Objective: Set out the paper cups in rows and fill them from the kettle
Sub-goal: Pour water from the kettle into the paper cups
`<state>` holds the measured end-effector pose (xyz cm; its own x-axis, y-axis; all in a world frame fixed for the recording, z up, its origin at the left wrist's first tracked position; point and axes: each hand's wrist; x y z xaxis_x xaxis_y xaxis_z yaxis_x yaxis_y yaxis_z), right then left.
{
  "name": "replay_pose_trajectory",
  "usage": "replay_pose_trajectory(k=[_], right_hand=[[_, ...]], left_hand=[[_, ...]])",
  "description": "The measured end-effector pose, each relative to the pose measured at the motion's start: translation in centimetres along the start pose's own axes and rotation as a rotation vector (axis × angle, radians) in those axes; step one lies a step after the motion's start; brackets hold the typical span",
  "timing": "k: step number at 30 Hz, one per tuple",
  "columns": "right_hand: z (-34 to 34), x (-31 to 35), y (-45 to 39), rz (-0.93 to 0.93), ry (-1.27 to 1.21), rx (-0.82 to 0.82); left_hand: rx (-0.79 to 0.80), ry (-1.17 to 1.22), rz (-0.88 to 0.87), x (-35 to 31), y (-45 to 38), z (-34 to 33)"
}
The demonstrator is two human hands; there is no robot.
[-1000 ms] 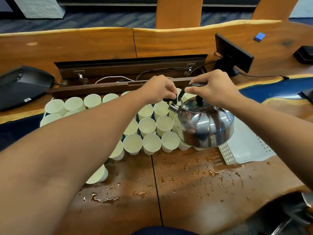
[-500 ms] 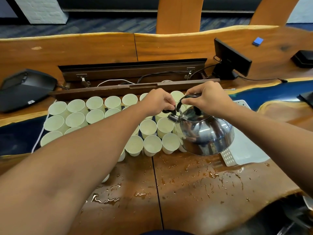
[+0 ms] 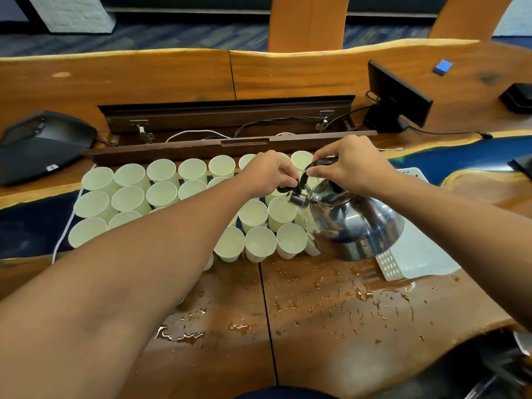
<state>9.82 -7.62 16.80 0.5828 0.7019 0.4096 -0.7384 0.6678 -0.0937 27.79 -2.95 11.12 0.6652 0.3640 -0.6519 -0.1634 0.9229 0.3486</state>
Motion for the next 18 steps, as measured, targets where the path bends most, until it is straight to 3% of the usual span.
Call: replay_pose_trajectory(k=[18], right_hand=[[0.9,0.3,2.8,-0.011,-0.128,-0.074]], left_hand=[[-0.017,-0.012,-0.014,-0.7,1.4,-0.3]])
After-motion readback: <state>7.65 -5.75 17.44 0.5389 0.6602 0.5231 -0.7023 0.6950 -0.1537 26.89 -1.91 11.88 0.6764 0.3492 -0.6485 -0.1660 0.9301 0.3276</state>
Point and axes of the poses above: each hand's wrist, its own y-axis away from the middle knuckle, its own z-axis out of the back of the hand, x = y × z, and after that the axes turned 15 degrees about z, right-handed
